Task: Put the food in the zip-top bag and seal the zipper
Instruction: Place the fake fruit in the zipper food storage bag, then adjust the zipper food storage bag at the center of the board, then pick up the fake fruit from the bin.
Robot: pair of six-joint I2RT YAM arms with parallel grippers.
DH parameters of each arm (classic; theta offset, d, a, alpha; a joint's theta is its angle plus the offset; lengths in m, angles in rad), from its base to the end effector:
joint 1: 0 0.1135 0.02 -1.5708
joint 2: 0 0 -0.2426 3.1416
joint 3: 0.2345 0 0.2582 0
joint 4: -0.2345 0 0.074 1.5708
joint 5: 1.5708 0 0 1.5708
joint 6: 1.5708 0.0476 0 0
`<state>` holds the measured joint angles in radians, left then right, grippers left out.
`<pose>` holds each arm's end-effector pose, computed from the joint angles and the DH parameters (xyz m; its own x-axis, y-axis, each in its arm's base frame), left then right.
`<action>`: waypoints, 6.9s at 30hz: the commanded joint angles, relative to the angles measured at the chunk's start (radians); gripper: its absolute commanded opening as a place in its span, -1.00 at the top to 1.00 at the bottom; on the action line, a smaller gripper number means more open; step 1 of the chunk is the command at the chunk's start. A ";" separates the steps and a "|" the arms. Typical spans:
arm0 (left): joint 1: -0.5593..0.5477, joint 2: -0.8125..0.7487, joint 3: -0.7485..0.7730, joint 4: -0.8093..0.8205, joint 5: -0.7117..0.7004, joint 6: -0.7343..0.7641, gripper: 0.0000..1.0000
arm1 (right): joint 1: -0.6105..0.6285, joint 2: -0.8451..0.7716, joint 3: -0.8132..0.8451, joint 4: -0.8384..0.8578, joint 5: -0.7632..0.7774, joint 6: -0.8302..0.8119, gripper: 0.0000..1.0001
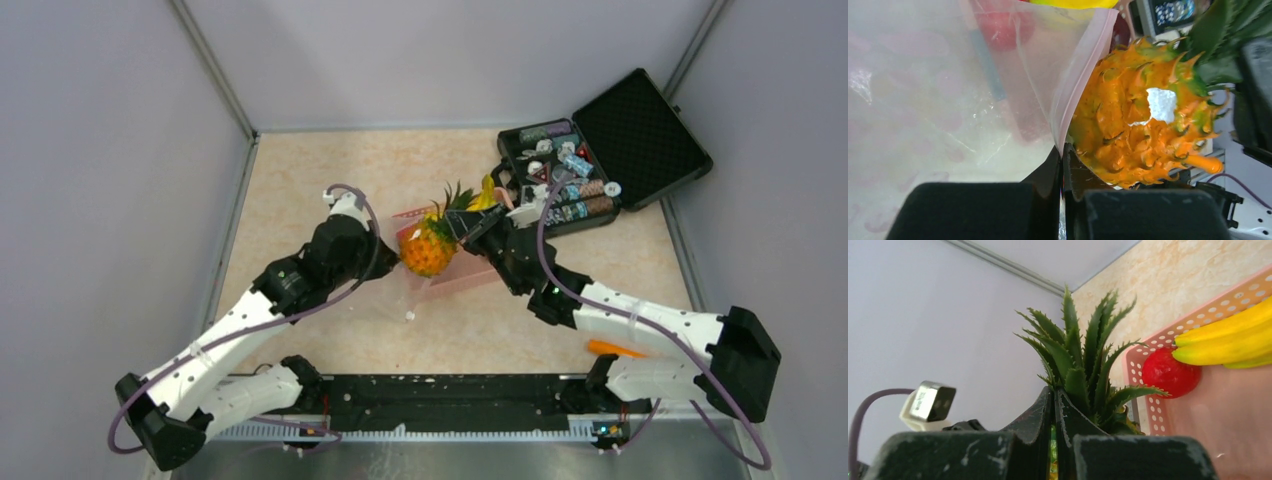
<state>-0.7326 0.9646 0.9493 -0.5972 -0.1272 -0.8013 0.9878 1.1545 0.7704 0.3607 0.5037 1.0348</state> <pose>0.1772 -0.1513 0.2993 -0.7185 -0.3120 -0.6217 0.1009 0.8376 -0.5369 0.1804 0.2318 0.2942 -0.4068 0.7509 -0.5203 -0.2266 0.4687 0.8538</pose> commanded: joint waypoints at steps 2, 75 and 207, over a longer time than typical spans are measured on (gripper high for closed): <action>0.000 -0.105 -0.018 0.111 -0.060 -0.044 1.00 | 0.016 -0.017 -0.053 0.115 0.041 -0.012 1.00; 0.115 -0.282 -0.057 0.278 0.029 -0.148 1.00 | 0.232 0.124 0.233 0.078 -0.041 -0.818 0.42; 0.115 -0.324 0.026 0.007 -0.111 0.107 1.00 | -0.307 0.111 0.159 -0.481 -0.199 -0.403 -0.53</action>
<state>-0.6167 0.6498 0.9230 -0.6384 -0.2501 -0.7040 0.7277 1.2251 0.9134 -0.1040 0.2718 0.6582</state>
